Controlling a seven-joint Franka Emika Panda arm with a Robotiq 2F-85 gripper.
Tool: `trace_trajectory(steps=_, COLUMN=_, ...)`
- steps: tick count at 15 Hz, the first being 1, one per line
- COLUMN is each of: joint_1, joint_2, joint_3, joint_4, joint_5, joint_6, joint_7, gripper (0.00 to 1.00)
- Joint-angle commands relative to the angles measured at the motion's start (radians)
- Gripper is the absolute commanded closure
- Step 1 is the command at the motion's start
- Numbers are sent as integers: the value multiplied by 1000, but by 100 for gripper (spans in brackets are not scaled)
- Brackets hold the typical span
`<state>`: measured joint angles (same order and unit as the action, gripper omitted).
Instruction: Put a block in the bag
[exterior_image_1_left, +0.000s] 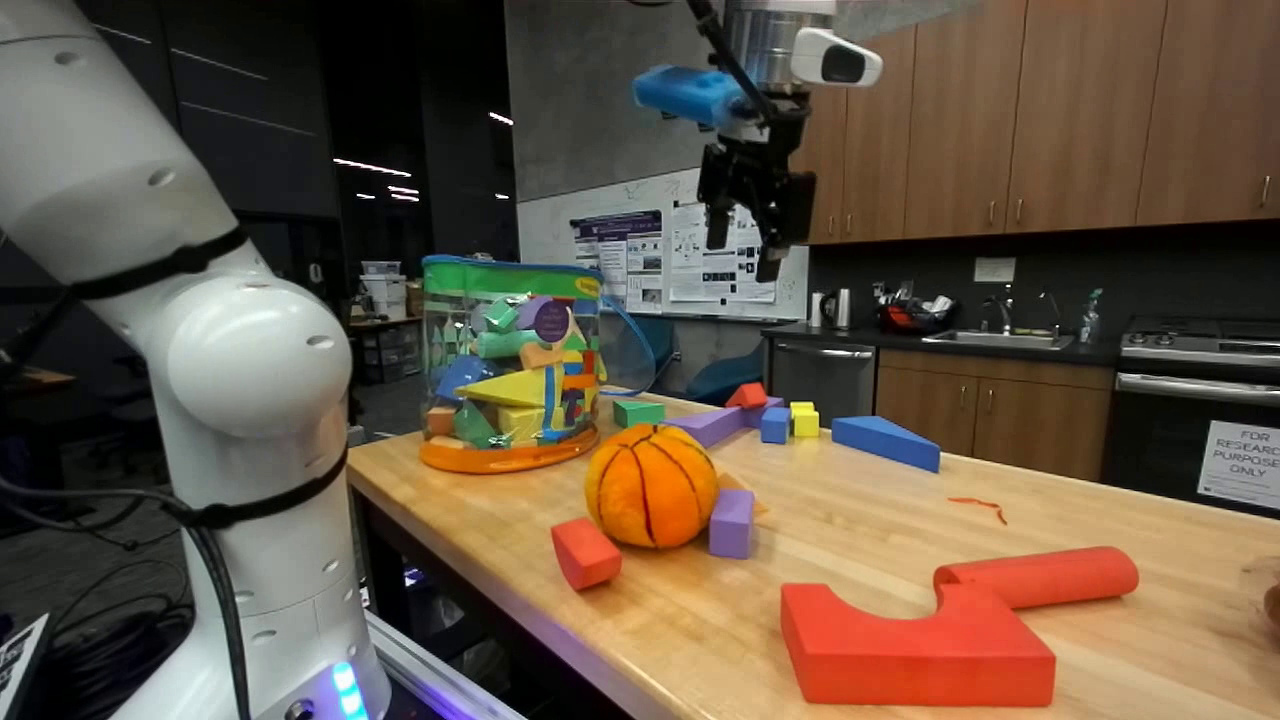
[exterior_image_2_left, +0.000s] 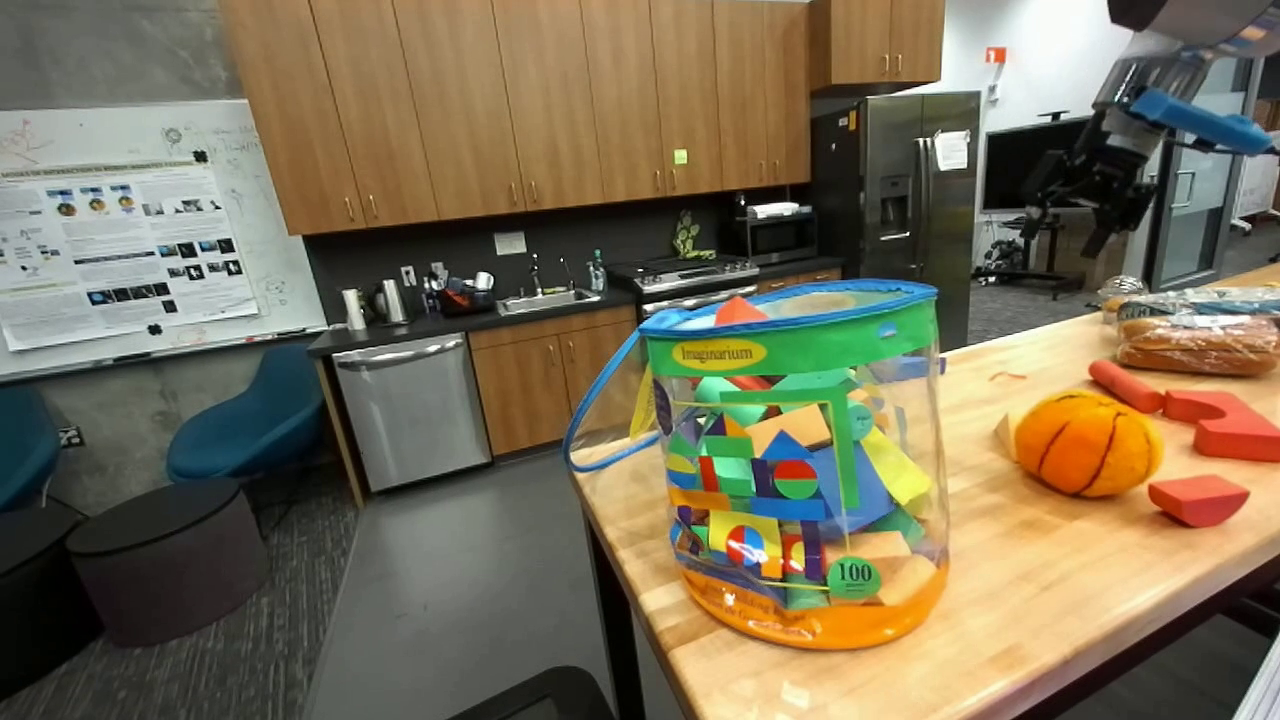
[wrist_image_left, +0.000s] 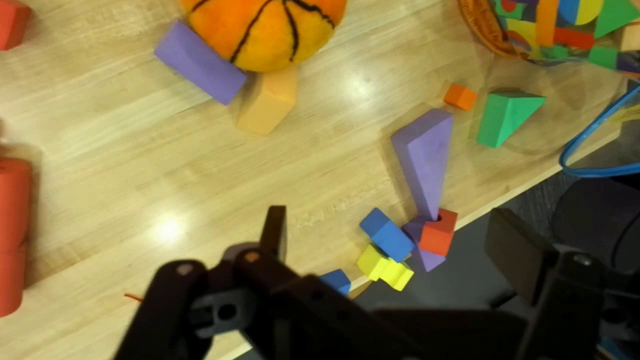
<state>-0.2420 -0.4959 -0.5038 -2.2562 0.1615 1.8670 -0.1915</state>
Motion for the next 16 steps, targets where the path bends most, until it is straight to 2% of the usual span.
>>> trace_trajectory(steps=1, joint_1=-35, joint_2=138, joint_3=-49, joint_4=43, joint_5=16, joint_6=52, joint_7=-99, gripper=0)
trace_trajectory(steps=6, joint_1=-72, joint_2=276, joint_3=-93, joint_4=71, joint_5=13, joint_6=103, joint_7=-113, gripper=0)
trace_trajectory(steps=13, joint_1=-129, joint_2=324, joint_3=-56, joint_4=36, joint_5=-45, joint_6=160, joint_7=-19, gripper=0)
trace_trajectory(steps=15, joint_1=-115, joint_2=281, joint_3=-40, joint_4=17, joint_5=10, joint_6=144, joint_7=-28, gripper=0)
trace_trajectory(steps=16, joint_1=-128, joint_2=324, joint_3=-49, joint_4=41, joint_5=-5, joint_6=140, joint_7=-50, gripper=0)
